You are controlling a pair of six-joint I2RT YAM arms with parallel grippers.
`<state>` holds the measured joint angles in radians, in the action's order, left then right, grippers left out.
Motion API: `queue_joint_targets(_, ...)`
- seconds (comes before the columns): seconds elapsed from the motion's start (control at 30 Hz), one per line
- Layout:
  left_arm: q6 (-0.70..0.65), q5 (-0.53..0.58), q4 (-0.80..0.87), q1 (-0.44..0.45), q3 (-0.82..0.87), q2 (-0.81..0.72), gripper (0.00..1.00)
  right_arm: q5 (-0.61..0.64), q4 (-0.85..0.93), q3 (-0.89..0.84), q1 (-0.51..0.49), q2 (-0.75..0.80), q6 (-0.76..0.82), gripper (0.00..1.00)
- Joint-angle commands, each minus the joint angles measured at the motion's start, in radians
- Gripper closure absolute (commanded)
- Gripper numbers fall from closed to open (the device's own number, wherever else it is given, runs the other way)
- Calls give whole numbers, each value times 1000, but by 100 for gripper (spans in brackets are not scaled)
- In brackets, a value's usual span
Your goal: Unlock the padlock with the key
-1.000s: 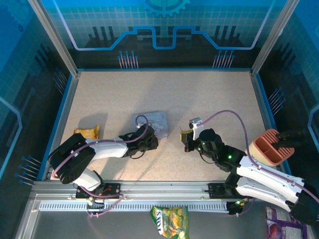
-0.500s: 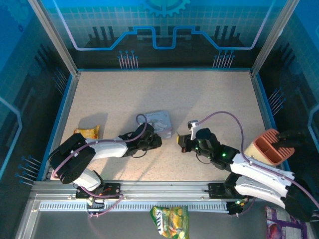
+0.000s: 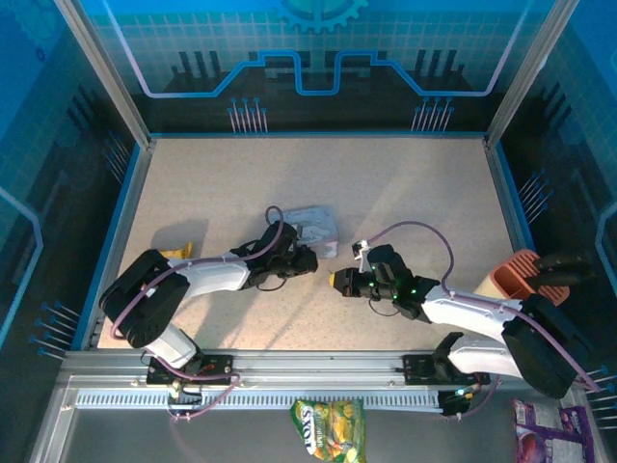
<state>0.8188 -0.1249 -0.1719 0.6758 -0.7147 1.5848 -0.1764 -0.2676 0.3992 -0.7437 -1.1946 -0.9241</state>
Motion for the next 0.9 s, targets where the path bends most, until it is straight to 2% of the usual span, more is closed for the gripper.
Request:
queue_joint_targets(0.0,-38,-51,13,-8,-29,27,85,-33,-9,7,14,9,5,100)
queue_joint_targets(0.13,8,-109,-58,-7,-28,47,85,-105,32,37,45,-39,14,100)
queue_joint_targets(0.27,40,-124,-98,-7,-12,24,85,-197,75,63,119,-82,-1,100)
queue_joint_targets(0.5,-6,-55,2,-7,-10,41,84,-184,136,81,141,-91,24,100)
queue_joint_targets(0.87,8,-8,-4,-5,68,46,77,-155,128,53,141,-58,10,100)
